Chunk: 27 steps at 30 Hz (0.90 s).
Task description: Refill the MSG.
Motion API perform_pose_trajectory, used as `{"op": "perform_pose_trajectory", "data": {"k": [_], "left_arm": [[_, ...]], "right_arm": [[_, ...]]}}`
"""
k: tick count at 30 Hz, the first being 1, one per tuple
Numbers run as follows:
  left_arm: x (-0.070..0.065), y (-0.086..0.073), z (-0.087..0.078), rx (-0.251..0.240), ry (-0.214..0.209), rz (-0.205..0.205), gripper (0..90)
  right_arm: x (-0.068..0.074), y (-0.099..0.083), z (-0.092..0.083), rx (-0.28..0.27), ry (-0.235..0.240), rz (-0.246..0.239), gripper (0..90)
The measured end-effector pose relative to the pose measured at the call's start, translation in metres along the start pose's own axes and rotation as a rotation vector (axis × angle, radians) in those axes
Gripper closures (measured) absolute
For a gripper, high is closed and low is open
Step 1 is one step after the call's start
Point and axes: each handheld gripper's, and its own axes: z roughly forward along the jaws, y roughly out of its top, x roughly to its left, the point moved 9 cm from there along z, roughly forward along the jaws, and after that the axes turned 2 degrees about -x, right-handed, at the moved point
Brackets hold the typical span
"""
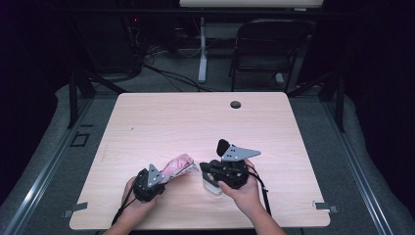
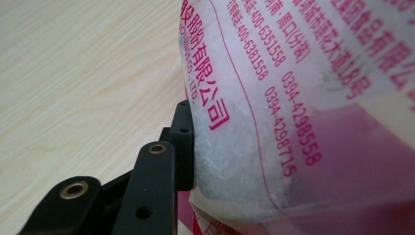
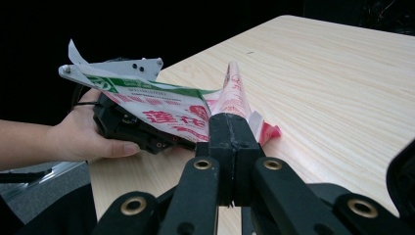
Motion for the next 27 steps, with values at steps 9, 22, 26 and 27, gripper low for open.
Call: {"op": "perform_pose_trajectory", "data": {"k": [9,22,26,27], "left_arm": [[0.006,0.01,-0.003,-0.023,0.06,0.017,67.4],[0.006,0.02,-0.007,-0.025,0.126,0.105,67.6],[0.005,0.025,-0.008,-0.025,0.154,0.153,67.6],[0.005,0.025,-0.008,-0.021,0.159,0.16,67.6]], "right_arm": [[0.008,-0.006,-0.011,0.007,-0.021,-0.047,83.5],[0.01,-0.014,-0.021,0.048,-0.168,-0.256,78.1],[0.011,-0.017,-0.023,0.071,-0.246,-0.393,76.0],[0.012,-0.018,-0.023,0.076,-0.258,-0.424,74.9]]}}
